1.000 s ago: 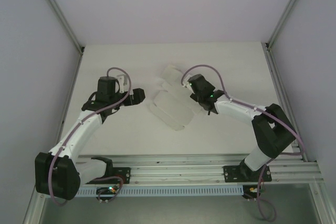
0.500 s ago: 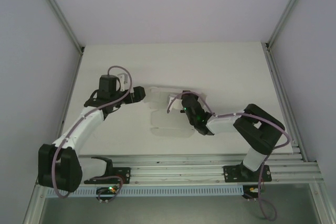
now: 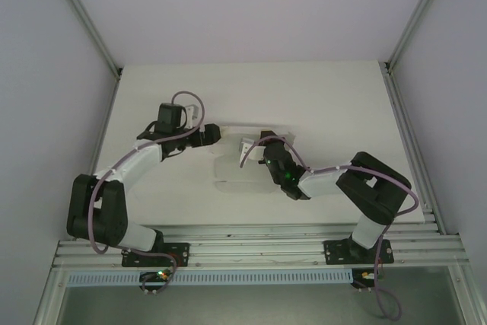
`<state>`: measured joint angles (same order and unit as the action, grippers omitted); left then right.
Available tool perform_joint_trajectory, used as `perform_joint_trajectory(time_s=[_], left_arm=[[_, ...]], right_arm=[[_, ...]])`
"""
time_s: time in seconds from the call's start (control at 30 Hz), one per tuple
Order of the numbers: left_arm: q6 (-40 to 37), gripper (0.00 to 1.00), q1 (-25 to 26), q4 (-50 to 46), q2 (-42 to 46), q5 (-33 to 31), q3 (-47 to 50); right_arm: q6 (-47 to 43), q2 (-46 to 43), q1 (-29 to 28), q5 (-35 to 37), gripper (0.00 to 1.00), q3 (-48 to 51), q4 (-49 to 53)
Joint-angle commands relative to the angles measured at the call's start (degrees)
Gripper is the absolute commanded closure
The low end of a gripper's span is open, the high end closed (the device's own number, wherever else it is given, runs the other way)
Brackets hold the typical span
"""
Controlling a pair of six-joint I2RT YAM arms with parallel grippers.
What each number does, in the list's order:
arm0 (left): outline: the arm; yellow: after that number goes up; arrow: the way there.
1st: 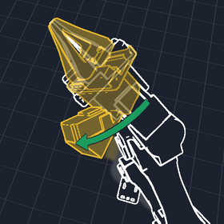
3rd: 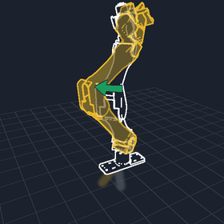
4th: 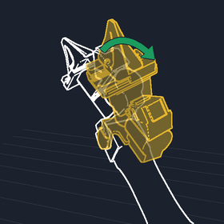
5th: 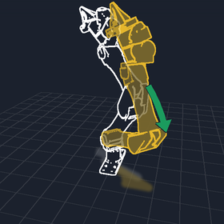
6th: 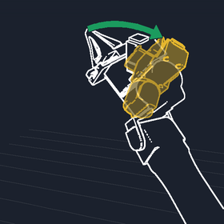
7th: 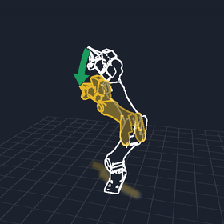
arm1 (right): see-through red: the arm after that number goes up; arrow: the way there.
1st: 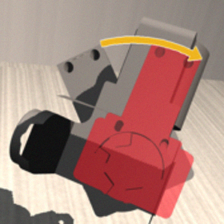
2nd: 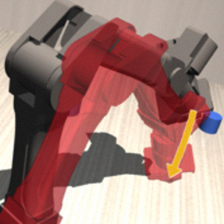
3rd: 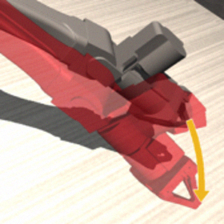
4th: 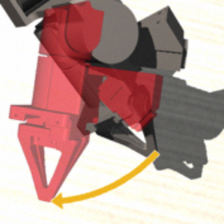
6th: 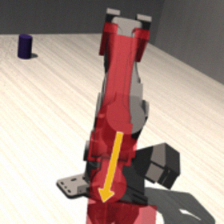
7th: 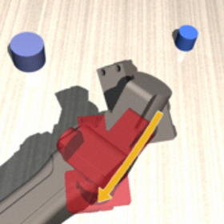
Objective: Assemble paper box
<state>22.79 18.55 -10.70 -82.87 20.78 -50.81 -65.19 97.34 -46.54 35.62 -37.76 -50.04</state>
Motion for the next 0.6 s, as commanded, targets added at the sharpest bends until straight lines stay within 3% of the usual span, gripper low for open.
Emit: perform_joint_trajectory(time_s=[0.0,0.27,0.3,0.33,0.57], left_arm=[[-3.2,0.00,2.2,-0.2,-1.2,-0.7,-2.3],[-0.1,0.00,5.0,3.2,-3.4,-6.2,-3.6],[0.5,0.00,-3.6,4.4,-3.4,-7.2,-3.3],[0.8,0.00,7.2,5.4,-3.4,-8.9,-3.2],[5.9,0.00,12.3,7.8,-3.6,-23.3,-3.4]], right_arm=[[2.6,-2.2,-0.3,0.1,1.00,-0.8,0.9],[7.4,-4.1,-0.8,-1.3,1.00,-1.6,6.8],[7.9,-4.1,-0.9,-1.3,1.00,-1.7,7.3],[8.6,-4.1,-1.0,-1.3,1.00,-1.7,7.7],[13.2,-3.7,-1.7,-1.3,1.00,-2.4,8.9]])
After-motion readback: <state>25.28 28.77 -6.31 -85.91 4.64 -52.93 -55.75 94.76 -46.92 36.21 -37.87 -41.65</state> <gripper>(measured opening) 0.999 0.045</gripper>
